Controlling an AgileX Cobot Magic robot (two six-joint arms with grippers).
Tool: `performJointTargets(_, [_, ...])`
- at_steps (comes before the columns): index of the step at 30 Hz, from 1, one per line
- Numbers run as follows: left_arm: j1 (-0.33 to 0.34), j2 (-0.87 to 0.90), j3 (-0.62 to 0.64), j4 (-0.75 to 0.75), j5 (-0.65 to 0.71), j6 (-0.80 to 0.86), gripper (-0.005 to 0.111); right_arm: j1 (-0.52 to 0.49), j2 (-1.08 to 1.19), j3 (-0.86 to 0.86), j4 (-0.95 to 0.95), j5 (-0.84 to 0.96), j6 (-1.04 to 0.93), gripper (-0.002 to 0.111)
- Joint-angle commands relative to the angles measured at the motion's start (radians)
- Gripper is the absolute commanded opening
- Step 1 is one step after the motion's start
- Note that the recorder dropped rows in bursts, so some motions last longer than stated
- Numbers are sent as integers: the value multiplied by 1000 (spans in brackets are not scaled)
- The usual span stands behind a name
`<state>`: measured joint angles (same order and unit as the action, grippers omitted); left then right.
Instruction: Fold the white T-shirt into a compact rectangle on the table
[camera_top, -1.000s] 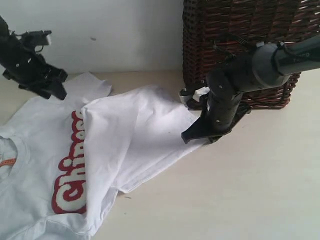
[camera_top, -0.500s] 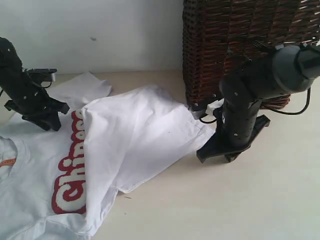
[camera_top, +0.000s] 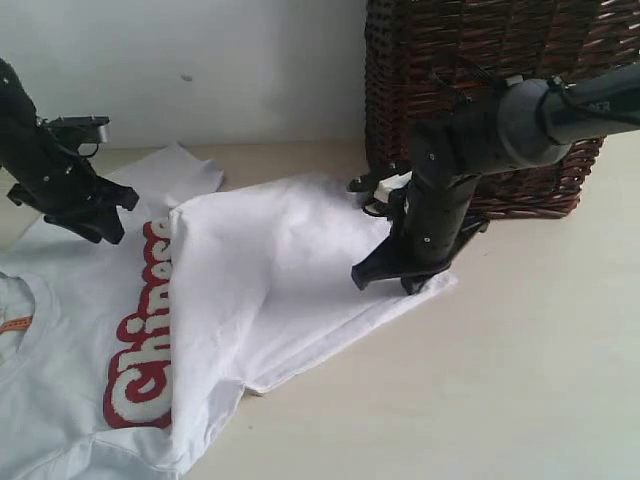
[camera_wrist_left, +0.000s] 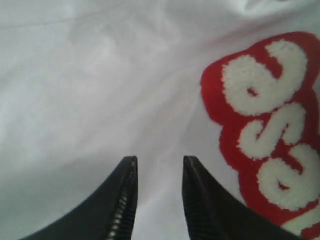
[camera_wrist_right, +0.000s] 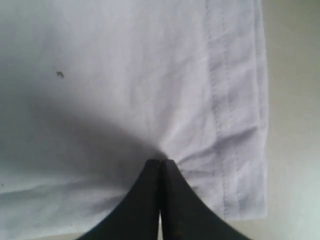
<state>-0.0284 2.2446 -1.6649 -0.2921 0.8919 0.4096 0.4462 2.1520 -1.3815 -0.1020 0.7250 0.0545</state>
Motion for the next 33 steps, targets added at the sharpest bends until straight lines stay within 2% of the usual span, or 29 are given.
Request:
performJointTargets(1, [18, 8, 4, 1, -16, 4, 32, -6, -42, 173, -9, 53, 0, 0])
performJointTargets(15, [19, 20, 4, -3, -12, 4, 32, -4, -280, 562, -1, 5, 84, 0])
performJointTargets(19, [19, 20, 2, -3, -5, 4, 32, -4, -357, 663, 72, 5, 77, 0])
performJointTargets(27, [19, 20, 2, -9, 6, 4, 32, -4, -501, 720, 116, 172, 70, 0])
performJointTargets(33, [18, 13, 2, -42, 77, 32, 32, -4, -536, 707, 85, 112, 100, 0])
